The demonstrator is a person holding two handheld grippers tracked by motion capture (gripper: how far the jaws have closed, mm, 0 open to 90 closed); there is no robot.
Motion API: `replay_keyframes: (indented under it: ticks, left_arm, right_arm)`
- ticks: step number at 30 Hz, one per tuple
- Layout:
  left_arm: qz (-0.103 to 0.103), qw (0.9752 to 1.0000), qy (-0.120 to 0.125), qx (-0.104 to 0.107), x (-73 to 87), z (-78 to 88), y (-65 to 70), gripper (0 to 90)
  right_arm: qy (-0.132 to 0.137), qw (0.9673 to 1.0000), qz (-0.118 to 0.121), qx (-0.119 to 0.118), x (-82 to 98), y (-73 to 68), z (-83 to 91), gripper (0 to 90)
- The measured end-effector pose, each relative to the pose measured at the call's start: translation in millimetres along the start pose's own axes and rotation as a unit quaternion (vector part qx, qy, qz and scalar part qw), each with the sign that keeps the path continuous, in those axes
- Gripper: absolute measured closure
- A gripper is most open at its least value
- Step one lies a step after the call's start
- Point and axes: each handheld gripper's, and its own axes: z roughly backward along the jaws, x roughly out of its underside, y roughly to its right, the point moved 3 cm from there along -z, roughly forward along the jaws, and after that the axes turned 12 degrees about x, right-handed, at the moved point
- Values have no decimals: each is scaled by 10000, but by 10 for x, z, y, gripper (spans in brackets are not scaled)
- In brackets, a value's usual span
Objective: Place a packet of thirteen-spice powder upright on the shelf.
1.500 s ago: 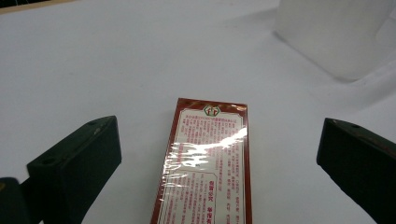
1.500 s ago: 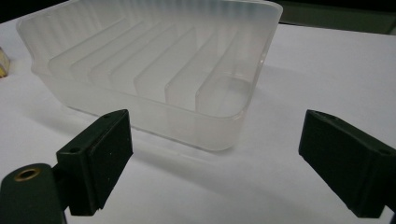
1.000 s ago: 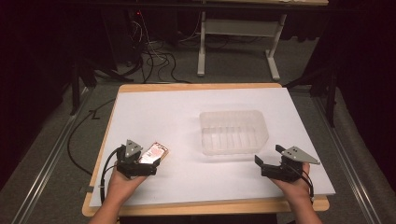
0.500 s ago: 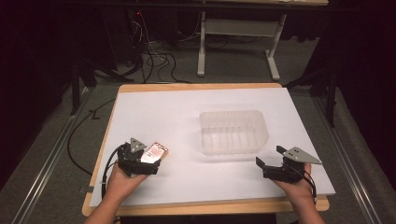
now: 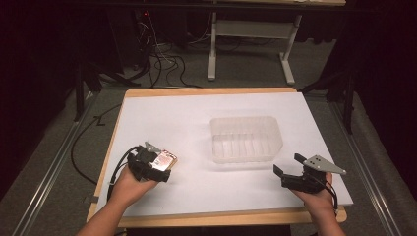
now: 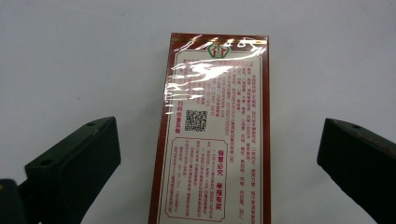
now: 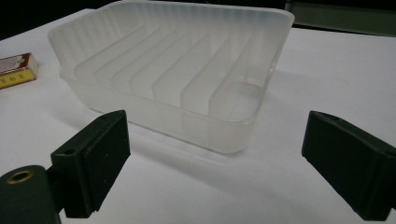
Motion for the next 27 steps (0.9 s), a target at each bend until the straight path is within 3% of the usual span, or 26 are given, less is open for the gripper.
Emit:
replay_keyframes:
  ticks: [6,12,16,20,23,27]
  left_arm:
    - [85,9993,-320,149,-36,-30,-19,1]
    - [-181,9968,-776,11,-44,-59,-37,1]
    - [-270,9935,-1107,32,-56,-77,-40,1]
    - [-103,9919,-1241,248,-69,-89,-56,4]
    - [-91,9917,-1268,217,-80,-94,-81,4]
    - [-127,9893,-1449,155,-116,-78,-95,2]
  right_arm:
    - [-56,9999,-135,42,24,63,2,87]
    - [-68,9999,-127,56,29,71,3,91]
    - [-104,9999,-122,55,35,63,-10,95]
    - [-81,9999,-120,57,32,62,0,101]
    - [-116,9998,-119,60,33,67,-16,103]
    - [-122,9998,-149,56,32,68,-6,107]
